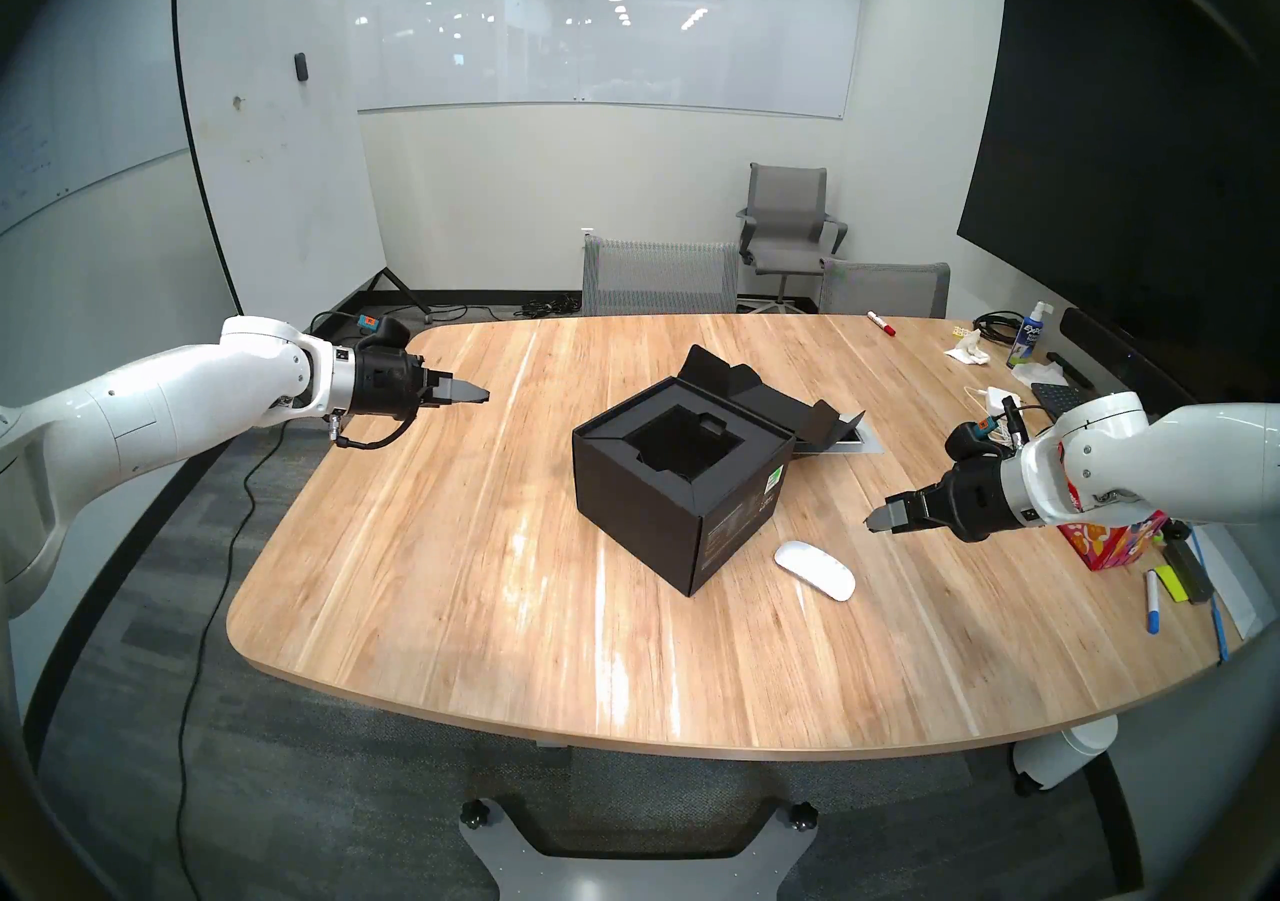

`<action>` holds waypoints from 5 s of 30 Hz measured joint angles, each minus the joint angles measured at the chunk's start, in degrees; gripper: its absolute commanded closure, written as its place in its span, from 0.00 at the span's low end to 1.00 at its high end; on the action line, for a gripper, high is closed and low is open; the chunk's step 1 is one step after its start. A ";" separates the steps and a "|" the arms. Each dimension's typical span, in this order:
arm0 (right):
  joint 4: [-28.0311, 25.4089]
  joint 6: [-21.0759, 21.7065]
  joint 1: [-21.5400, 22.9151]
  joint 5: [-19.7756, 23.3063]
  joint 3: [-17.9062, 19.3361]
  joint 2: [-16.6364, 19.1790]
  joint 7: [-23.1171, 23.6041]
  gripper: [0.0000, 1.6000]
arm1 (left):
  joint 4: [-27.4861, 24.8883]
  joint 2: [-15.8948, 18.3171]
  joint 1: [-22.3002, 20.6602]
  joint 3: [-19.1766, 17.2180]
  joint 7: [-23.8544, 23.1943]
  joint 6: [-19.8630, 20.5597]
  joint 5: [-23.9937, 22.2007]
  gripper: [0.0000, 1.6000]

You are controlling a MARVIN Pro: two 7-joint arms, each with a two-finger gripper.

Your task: Open the box and place the mouse inside

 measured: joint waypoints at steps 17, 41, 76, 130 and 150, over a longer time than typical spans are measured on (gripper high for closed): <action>0.02 0.00 -0.04 0.01 0.01 -0.03 0.00 0.00 | 4.63 3.53 0.33 0.35 -16.94 -4.54 6.03 1.00; 0.04 0.00 -0.06 0.03 0.01 -0.06 0.00 0.00 | 13.49 0.08 0.75 2.26 -38.19 -16.47 17.18 1.00; 0.00 0.00 -0.02 0.00 -0.01 -0.05 -0.01 0.00 | 16.97 -3.29 0.41 4.52 -39.39 -19.74 17.29 1.00; -0.03 0.00 0.02 0.00 -0.02 -0.04 -0.03 0.00 | 16.63 -2.93 1.51 5.10 -39.41 -21.55 14.84 0.00; -0.04 0.00 0.03 0.00 -0.02 -0.04 -0.03 0.00 | 16.64 -2.96 1.52 5.14 -39.41 -21.58 14.77 0.00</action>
